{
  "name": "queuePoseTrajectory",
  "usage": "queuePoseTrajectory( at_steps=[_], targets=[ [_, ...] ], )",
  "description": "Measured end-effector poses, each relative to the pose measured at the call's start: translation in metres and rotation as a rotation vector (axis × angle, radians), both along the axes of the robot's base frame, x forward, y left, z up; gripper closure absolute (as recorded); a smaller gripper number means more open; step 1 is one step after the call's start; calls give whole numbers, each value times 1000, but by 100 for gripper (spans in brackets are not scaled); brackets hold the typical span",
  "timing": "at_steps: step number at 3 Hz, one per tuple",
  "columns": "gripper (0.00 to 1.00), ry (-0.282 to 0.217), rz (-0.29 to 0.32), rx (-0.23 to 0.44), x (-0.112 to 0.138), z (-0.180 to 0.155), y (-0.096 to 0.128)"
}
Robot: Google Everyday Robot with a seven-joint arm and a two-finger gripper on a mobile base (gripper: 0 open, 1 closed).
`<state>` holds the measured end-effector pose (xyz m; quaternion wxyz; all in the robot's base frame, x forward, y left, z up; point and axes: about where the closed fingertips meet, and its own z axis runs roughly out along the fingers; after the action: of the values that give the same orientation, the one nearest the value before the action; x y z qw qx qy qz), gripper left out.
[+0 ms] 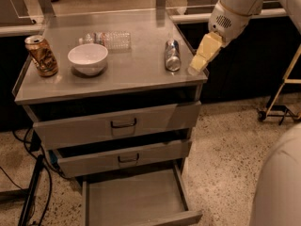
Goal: Place redbull can into bottom drawer
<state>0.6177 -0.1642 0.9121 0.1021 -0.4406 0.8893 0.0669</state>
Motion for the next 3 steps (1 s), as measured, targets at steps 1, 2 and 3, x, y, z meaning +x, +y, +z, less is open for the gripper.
queuePoseTrajectory(
  at_steps=[1,2,3],
  targets=[
    [0,23,-75,41,22,2,11],
    [0,-11,-168,75,63,17,30],
    [0,-47,-173,90,74,17,33]
  ],
)
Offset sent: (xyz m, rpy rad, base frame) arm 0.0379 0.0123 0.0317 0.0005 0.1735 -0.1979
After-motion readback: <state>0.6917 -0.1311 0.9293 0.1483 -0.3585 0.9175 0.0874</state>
